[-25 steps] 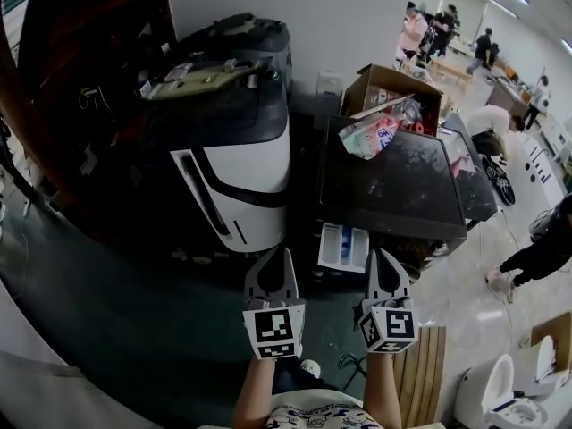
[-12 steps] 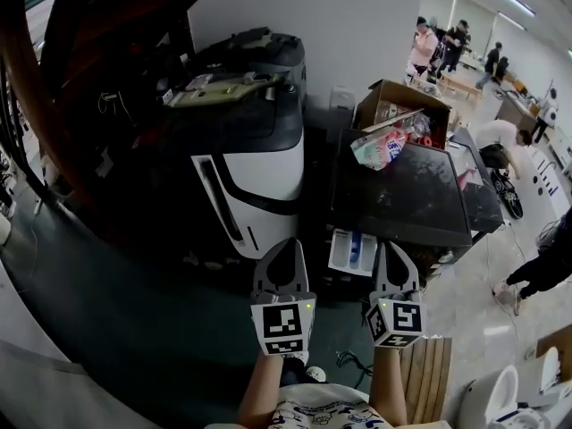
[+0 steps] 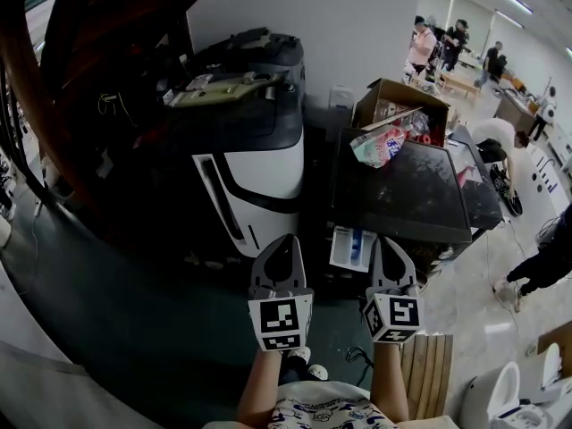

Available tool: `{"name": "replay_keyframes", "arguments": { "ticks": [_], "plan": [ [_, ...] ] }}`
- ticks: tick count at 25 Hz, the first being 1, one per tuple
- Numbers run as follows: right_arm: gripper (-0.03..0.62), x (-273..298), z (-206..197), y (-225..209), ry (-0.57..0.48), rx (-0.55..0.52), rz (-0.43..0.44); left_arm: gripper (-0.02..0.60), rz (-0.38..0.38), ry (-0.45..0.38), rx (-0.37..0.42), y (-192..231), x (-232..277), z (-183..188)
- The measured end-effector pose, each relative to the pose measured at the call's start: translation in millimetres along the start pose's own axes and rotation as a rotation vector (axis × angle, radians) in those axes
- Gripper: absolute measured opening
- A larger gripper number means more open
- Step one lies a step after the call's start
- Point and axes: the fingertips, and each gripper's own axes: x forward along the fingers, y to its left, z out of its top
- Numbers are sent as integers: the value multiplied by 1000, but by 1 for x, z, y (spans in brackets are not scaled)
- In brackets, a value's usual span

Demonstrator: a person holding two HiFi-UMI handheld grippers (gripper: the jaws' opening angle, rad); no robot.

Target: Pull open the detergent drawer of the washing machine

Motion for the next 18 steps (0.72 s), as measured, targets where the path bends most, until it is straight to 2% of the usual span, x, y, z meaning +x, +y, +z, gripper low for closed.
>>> {"name": "replay_keyframes", "arguments": {
  "ticks": [18],
  "plan": [
    [12,-2,0,-8,-1,5,-30,14,-10,12,0,0,1,-5]
  ]
}}
